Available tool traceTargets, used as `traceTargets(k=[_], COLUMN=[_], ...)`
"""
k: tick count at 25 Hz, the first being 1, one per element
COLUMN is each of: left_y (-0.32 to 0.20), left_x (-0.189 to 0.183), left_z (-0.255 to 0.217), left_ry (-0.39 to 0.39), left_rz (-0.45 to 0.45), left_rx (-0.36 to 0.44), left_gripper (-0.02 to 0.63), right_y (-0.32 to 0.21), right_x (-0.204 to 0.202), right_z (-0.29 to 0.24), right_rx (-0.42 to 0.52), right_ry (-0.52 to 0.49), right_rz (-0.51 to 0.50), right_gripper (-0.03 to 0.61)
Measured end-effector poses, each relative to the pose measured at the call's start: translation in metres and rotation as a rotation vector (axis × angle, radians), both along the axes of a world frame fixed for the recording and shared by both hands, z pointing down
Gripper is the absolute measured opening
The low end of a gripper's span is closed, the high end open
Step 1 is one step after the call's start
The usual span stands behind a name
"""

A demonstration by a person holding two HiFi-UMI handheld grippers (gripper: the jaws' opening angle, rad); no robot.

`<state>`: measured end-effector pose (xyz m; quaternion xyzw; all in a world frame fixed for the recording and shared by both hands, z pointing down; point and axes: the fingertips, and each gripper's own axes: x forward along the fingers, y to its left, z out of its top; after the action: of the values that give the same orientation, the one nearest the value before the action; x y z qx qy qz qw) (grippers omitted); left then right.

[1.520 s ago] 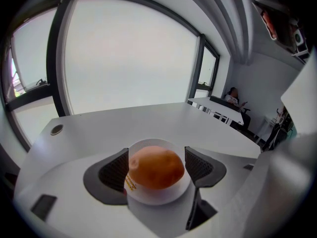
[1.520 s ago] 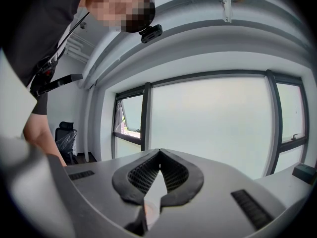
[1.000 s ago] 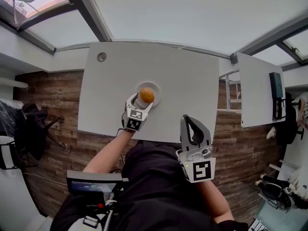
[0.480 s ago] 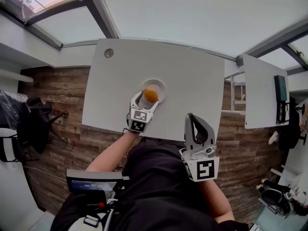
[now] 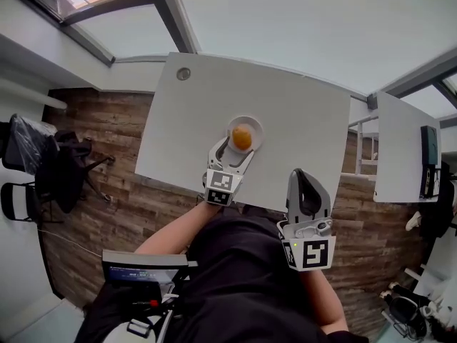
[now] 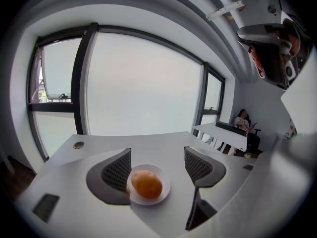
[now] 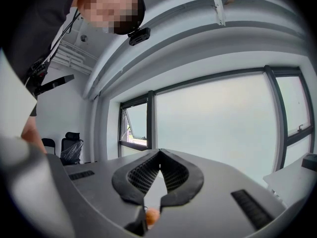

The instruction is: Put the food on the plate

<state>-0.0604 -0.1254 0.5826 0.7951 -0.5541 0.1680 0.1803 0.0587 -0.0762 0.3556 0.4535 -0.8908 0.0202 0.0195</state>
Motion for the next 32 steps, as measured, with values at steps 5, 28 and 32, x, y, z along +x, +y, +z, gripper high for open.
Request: traceTargets(k=[5,28,32], left_y=[0.016,0.032,0.037], left_x=[-0.009,0.019,0.02], left_z=[-0.011,-0.165,-0.167], left_ry=[-0.053,0.062,0.079], left_rz=[-0.048,-0.077,-0.106], left_rx=[0.024,0.331,0.376], left_gripper=[0.336,0.334,0.334], right_y=[0.006,-0.003,-0.003], right_x=[-0.006,-0.02,-0.023], right_z=[-0.008,-0.012,-0.011], right_rx=[0.007,0.028,0.024], right_ry=[-0.034,-0.057,-0.055], right_rz=[-0.013,-0.081,-0.093], right_gripper=[0.005,0.005,0.005])
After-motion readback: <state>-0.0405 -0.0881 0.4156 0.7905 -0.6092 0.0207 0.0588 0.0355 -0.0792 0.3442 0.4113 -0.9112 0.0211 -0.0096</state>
